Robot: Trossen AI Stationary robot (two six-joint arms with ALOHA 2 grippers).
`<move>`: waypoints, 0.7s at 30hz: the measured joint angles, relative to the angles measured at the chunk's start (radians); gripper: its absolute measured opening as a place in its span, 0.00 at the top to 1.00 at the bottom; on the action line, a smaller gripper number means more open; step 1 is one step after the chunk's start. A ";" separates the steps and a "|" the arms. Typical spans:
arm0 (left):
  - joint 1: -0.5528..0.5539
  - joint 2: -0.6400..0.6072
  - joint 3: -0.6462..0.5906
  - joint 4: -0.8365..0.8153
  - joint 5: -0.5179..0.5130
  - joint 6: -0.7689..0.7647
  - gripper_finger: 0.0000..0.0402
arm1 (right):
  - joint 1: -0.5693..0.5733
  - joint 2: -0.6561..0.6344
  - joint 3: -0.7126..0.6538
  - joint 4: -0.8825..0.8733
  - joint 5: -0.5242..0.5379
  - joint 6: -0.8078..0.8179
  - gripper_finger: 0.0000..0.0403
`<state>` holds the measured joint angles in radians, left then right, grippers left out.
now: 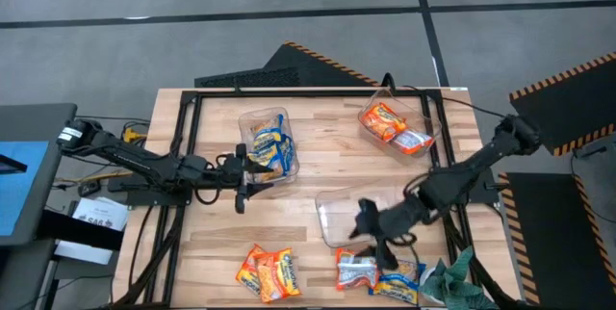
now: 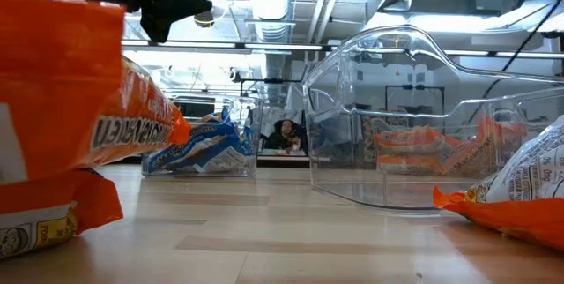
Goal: Sort Maruchan noodles
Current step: Put the orange noodle pack into the bottom transparent bin
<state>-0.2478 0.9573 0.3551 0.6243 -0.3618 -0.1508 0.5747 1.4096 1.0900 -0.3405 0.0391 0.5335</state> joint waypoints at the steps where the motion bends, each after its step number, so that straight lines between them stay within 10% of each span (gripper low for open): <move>1: -0.002 0.000 0.000 0.004 -0.002 -0.004 0.53 | 0.017 0.024 0.023 -0.010 -0.001 0.022 0.34; 13: -0.041 0.000 0.000 0.102 0.021 -0.140 0.53 | 0.201 0.280 0.184 -0.145 -0.069 0.151 0.34; 21: -0.153 0.010 0.000 0.136 -0.053 -0.151 0.53 | 0.230 0.452 0.385 -0.595 0.025 0.148 0.34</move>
<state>-0.4009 0.9677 0.3553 0.7602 -0.4149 -0.3015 0.8047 1.8620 1.4746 -0.9356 0.0642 0.6812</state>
